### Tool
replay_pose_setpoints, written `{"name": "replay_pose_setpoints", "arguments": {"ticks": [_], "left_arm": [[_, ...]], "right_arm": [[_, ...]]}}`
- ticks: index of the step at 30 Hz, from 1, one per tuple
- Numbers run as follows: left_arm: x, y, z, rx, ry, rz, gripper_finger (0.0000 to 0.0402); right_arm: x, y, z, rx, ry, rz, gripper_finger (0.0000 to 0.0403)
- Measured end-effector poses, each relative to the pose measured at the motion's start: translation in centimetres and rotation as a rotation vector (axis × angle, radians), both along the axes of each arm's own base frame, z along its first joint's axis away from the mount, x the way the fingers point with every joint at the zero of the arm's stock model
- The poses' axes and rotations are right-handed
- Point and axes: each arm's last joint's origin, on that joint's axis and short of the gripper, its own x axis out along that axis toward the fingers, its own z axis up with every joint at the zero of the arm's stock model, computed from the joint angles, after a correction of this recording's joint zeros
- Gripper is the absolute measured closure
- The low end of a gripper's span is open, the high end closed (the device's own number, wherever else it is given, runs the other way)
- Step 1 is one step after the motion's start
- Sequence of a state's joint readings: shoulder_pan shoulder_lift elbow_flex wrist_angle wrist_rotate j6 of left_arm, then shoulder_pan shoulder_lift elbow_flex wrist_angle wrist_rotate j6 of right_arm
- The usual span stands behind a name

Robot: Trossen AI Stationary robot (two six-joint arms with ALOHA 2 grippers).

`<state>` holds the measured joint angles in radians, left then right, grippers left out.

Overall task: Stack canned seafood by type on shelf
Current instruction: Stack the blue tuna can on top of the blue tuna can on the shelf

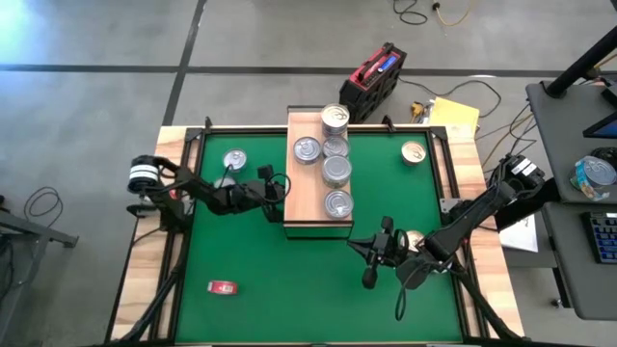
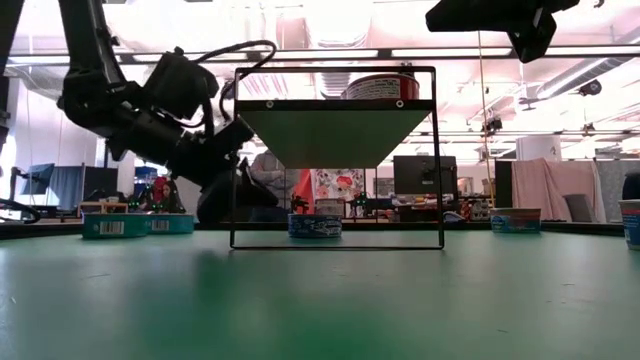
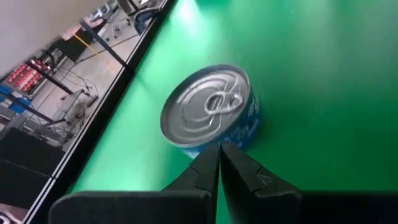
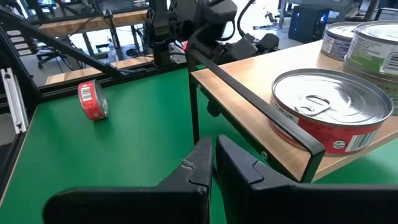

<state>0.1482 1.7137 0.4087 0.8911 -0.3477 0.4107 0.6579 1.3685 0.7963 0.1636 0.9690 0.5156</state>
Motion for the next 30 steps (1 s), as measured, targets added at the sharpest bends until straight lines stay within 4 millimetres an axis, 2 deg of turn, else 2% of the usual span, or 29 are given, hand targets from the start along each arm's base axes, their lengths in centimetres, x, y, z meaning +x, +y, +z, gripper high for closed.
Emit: {"name": "replay_pose_setpoints", "arguments": {"ticks": [24, 30], "left_arm": [[0.3, 0.9, -1.1, -0.017, -0.132, -0.004, 0.0401], [0.2, 1.2, -1.7, -0.028, -0.119, 0.01, 0.0401]], "right_arm": [[0.0, 0.0, 0.0, -0.001, 0.0, -0.001, 0.039], [0.1, -0.1, 0.0, -0.002, 0.0, -0.005, 0.039]]}}
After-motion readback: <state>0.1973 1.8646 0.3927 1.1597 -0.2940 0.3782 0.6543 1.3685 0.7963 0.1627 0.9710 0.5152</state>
